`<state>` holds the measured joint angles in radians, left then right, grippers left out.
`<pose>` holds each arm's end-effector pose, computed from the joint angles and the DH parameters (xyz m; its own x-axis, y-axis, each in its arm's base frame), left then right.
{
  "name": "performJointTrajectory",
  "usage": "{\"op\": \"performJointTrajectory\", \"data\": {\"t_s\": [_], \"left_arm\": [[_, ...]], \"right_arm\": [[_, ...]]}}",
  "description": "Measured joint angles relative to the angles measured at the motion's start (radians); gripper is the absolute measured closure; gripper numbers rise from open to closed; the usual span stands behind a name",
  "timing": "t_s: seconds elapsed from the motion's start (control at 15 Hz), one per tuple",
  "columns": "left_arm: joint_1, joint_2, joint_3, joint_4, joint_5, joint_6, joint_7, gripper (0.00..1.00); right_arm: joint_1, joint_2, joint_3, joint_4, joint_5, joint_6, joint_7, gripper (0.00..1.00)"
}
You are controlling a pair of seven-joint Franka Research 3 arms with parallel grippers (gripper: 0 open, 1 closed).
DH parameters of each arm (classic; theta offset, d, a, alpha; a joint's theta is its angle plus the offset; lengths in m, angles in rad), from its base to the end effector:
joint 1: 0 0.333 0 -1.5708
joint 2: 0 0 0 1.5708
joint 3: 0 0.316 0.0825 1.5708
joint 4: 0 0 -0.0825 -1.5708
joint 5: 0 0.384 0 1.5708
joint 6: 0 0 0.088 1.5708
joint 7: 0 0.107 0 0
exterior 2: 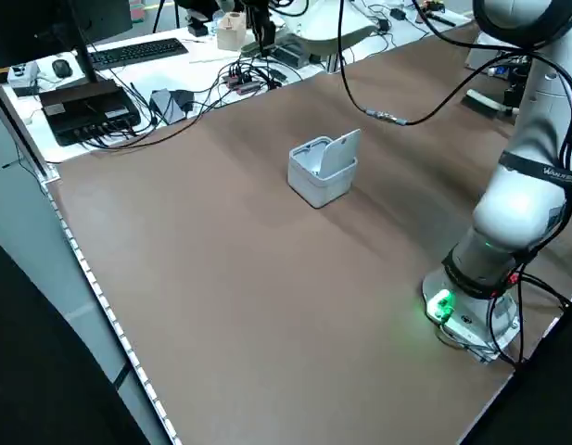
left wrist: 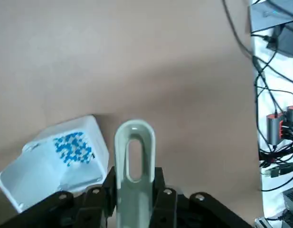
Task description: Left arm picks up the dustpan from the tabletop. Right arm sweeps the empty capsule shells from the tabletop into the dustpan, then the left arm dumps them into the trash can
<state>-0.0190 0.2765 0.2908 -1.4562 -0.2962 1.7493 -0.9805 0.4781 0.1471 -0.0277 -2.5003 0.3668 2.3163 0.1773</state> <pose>0.6350 0.1261 0.5368 0.2850 0.9445 -0.1634 0.9545 -0.2640 0.1384 0.3864 0.1939 0.2054 0.9293 -0.0009 -0.3694 -0.0418 -0.9938 -0.1028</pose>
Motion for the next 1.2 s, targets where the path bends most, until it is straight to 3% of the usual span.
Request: {"op": "performJointTrajectory", "data": {"t_s": [0.4,0.47,0.6,0.73,1.0,1.2], "left_arm": [[0.002,-0.098,0.002,-0.236,0.000,0.305,0.149,0.67],[0.002,-0.144,0.002,-0.333,0.000,0.417,0.207,0.67],[0.001,-0.192,0.002,-0.428,0.000,0.533,0.266,0.67],[0.000,-0.244,0.002,-0.524,0.000,0.651,0.342,0.67],[0.000,-0.340,0.002,-0.691,0.000,0.866,0.488,0.67],[-0.006,-0.386,-0.004,-0.775,0.000,1.028,0.511,0.67]], "right_arm": [[0.000,0.001,0.000,0.032,0.000,-0.062,0.001,0.38],[0.000,0.001,-0.002,0.053,0.000,-0.099,0.001,0.22],[-0.003,0.001,-0.009,0.102,0.000,-0.167,0.001,0.04],[-0.030,0.000,-0.016,0.202,-0.002,-0.297,0.001,0.01],[-0.121,-0.004,-0.025,0.499,-0.110,-0.604,-0.001,0.01],[-0.176,-0.004,-0.026,0.673,-0.166,-0.739,-0.026,0.01]]}}
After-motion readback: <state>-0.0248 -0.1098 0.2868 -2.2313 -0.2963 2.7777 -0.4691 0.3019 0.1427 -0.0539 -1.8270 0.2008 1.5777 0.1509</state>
